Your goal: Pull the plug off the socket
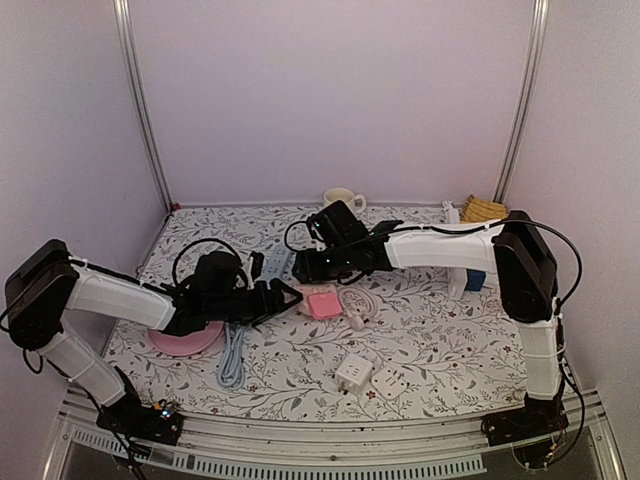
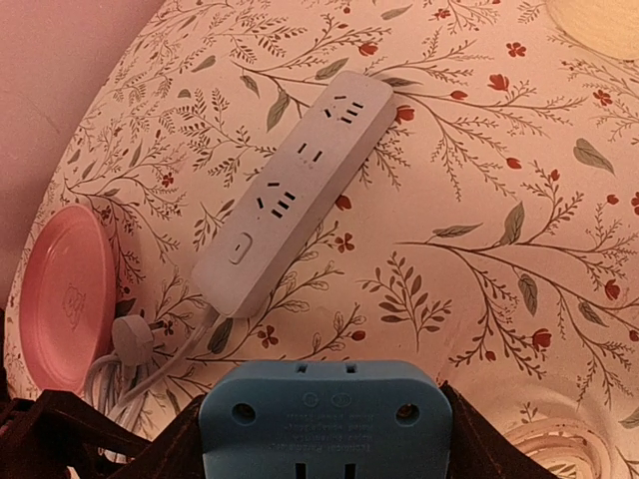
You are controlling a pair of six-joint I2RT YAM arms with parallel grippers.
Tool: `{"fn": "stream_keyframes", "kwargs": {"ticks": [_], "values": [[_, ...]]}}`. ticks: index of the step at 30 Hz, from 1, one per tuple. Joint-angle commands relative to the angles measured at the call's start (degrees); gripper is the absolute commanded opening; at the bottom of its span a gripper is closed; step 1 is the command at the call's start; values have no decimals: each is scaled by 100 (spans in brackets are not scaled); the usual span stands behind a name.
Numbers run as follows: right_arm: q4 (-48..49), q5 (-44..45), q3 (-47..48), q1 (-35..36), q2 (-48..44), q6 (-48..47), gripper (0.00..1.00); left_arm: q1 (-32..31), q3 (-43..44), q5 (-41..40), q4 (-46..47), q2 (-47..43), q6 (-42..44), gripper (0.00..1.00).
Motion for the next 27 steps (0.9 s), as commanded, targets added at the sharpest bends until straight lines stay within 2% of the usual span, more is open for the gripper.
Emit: {"fn": "stream_keyframes", "kwargs": {"ticks": [1, 14, 19, 21, 23, 27], "values": [[515, -90, 26, 79, -322, 147, 43, 47, -66, 146, 381, 177, -159, 75], [1109, -523, -575, 264, -771, 434, 42, 123, -75, -144, 634, 293, -305, 67], [1229, -601, -660, 322, -833, 508, 42, 134, 49, -67, 691, 414, -337, 57], [1247, -594, -660, 332, -833, 515, 42, 126, 45, -47, 737, 441, -377, 51], [1267, -565, -669, 339, -833, 509, 42, 138, 19, -46, 776, 440, -416, 37], [1294, -508, -694, 344, -856, 461, 42, 139, -29, -107, 725, 424, -451, 5]]}}
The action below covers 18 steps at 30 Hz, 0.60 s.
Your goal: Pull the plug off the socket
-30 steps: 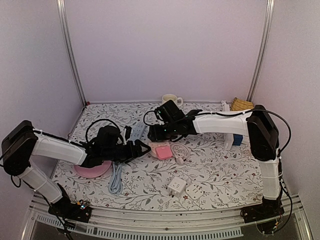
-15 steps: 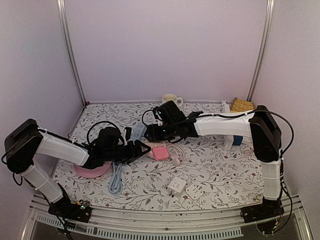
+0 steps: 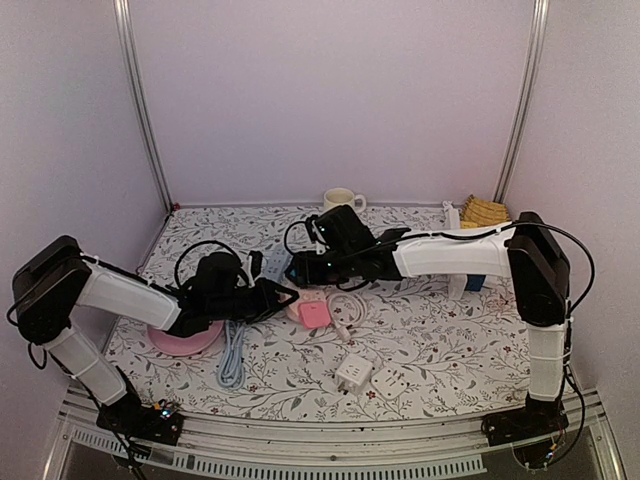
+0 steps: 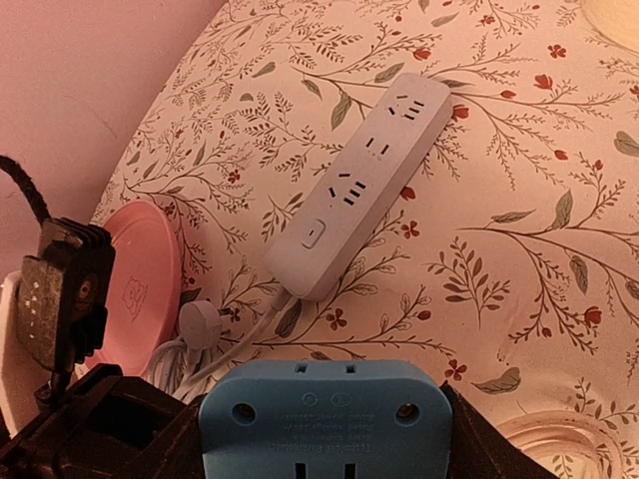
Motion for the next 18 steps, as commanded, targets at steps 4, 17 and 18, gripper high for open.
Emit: {"fn": "stream_keyframes", "kwargs": {"ticks": [4, 17, 18], "values": [[624, 22, -183, 112, -607, 8, 41, 139, -172, -224, -71, -8, -134, 0], [465, 81, -1321, 82, -1633, -223, 42, 352, -210, -482, -609, -518, 179, 0], [399, 71, -1476, 82, -1732, -238, 42, 391, -224, -485, -625, -572, 202, 0]]}}
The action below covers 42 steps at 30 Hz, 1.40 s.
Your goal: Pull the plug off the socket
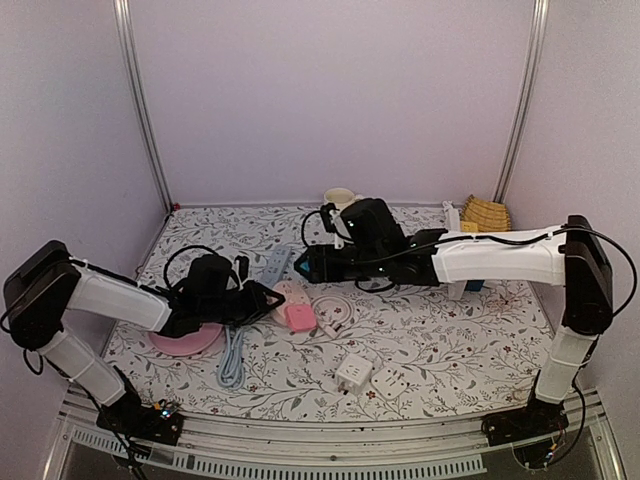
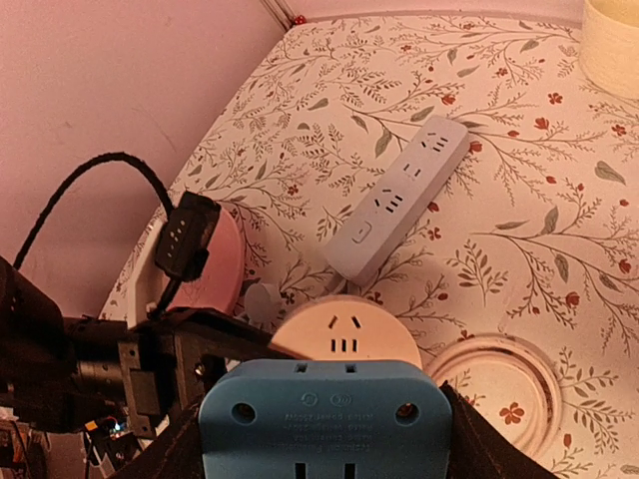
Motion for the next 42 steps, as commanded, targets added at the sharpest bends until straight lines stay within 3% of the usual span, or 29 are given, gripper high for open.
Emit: {"fn": "stream_keyframes", "kwargs": {"ticks": [1, 10, 15, 25, 36, 42], "values": [[-234, -34, -688, -14, -572, -97, 42, 213, 23, -192, -170, -359, 290, 0], [-766, 248, -2160, -9, -1459, 48, 42, 483, -107, -114, -253, -768, 539, 0], [-1291, 755, -3069, -22, -2139, 611, 43, 506, -151, -90, -227, -820, 561, 0], [-1399, 696, -4793, -79, -3421, 1888, 47, 499, -160, -67, -168, -837, 505, 0], [-1647, 705, -5481, -107, -4100, 2332, 74, 490, -148, -2, -225, -854, 529, 0], [-1761, 738, -5383, -109, -4142, 2267, 90, 460, -117, 76, -160, -794, 568, 0]]}}
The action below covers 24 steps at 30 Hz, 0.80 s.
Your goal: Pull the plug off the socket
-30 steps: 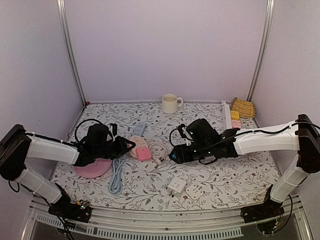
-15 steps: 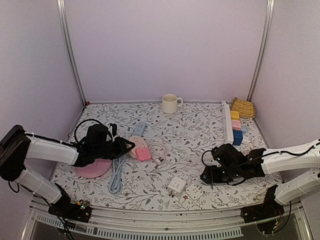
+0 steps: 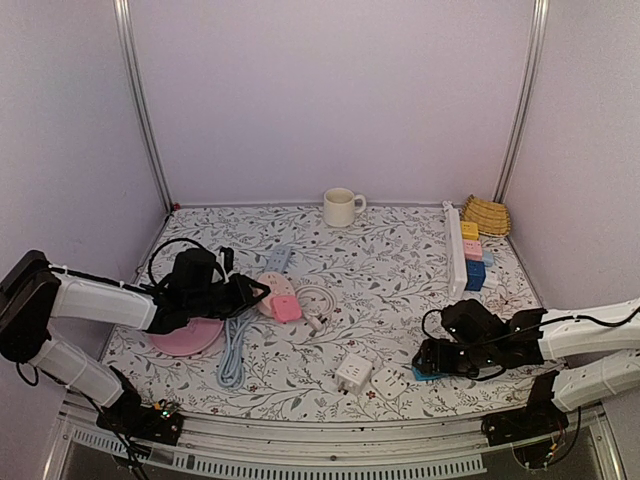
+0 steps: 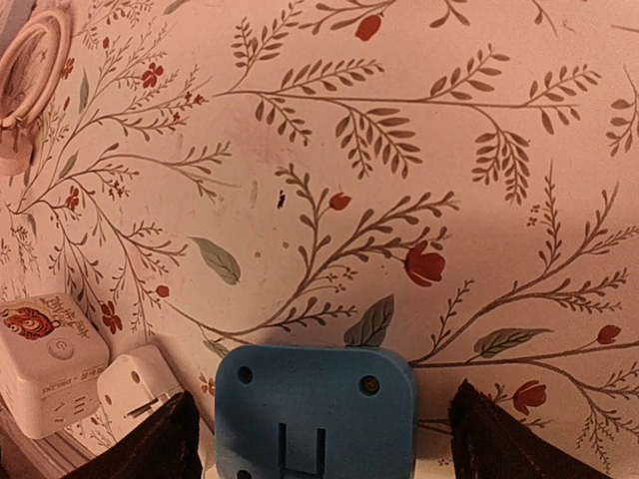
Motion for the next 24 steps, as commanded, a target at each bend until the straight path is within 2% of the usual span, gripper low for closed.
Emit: {"fn": "stream_keyframes", "kwargs": {"ticks": [1, 11, 19, 24], "values": [[-159, 107, 92, -24, -53, -3, 92, 2, 41, 141, 315, -90, 104, 0], [-321, 217, 870, -30, 48, -767, 94, -186, 42, 386, 599, -8, 180, 0], [381, -148, 1767, 209, 847, -1332, 94, -400, 125, 393, 752, -2, 179, 0], [785, -83, 2470, 544, 1589, -1571, 94, -621, 318, 295, 775, 82, 128, 0]]}}
